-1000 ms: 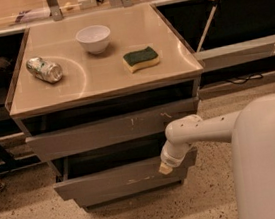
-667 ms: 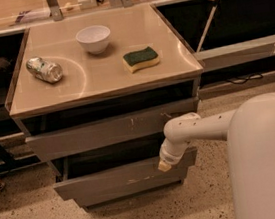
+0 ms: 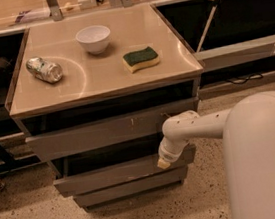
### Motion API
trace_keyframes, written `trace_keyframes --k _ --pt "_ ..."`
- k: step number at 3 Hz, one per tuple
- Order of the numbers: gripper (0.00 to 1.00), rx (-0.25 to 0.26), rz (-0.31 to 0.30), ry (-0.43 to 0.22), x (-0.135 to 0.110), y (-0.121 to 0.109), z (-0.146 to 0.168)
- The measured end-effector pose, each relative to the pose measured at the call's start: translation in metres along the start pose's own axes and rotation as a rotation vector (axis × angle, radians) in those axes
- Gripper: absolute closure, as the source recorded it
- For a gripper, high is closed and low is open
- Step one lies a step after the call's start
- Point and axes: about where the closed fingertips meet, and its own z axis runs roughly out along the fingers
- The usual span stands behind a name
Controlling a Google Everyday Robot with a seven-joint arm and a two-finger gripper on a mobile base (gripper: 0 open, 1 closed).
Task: Close middle drawer
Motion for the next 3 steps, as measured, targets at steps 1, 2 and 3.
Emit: trace_keyframes --k 1,2,3 --pt "0.58 0.0 0.0 0.0 0.0 0.0 0.0" --pt "0.35 0.0 0.0 0.0 0.0 0.0001 0.0001" --pt "0.12 0.0 0.0 0.0 0.0 0.0001 0.0001"
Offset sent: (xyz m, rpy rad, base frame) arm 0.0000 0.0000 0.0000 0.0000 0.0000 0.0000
